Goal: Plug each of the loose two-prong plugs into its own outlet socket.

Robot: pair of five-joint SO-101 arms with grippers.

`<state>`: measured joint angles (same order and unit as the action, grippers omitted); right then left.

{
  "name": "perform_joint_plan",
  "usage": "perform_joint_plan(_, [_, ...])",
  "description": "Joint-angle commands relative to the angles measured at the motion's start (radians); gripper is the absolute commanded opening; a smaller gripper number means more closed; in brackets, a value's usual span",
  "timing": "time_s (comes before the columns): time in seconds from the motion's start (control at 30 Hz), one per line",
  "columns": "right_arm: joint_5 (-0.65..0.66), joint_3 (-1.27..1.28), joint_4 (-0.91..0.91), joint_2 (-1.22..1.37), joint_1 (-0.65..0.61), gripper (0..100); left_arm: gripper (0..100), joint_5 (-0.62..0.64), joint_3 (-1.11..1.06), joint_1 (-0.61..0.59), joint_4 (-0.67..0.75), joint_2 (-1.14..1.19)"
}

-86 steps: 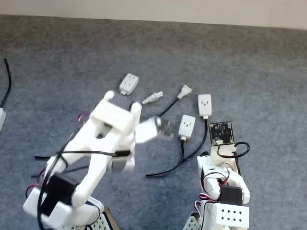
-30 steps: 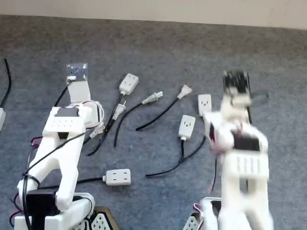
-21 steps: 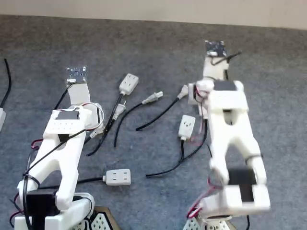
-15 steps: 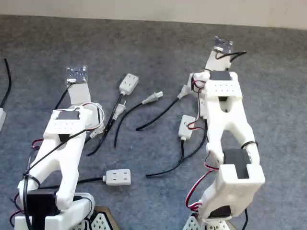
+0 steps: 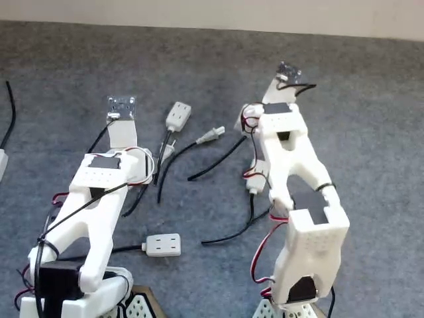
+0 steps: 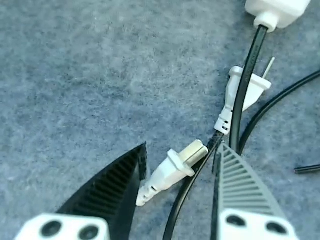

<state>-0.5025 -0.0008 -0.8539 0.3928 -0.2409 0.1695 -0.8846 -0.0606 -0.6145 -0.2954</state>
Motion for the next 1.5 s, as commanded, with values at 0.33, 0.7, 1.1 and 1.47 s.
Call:
perform_joint_plan(0.33, [0.058, -0.208, 0.008, 0.165, -0.005, 8.5, 23, 0.006, 0.004, 0.018, 0.009, -0.007])
perform_joint_plan(0.7, [0.161, -0.335, -0.229, 0.159, -0.008, 0.2, 23, 0.006, -0.015, 0.018, 0.012, -0.015])
perform_joint_plan(1.1, [0.807, -0.803, -0.911, 0.105, -0.236, 0.5, 23, 0.000, -0.012, 0.002, 0.011, -0.015])
perform_joint_plan(1.47, [0.833, -0.444, -0.883, -0.153, -0.461, 0.5, 23, -0.063, -0.010, -0.059, 0.014, -0.016])
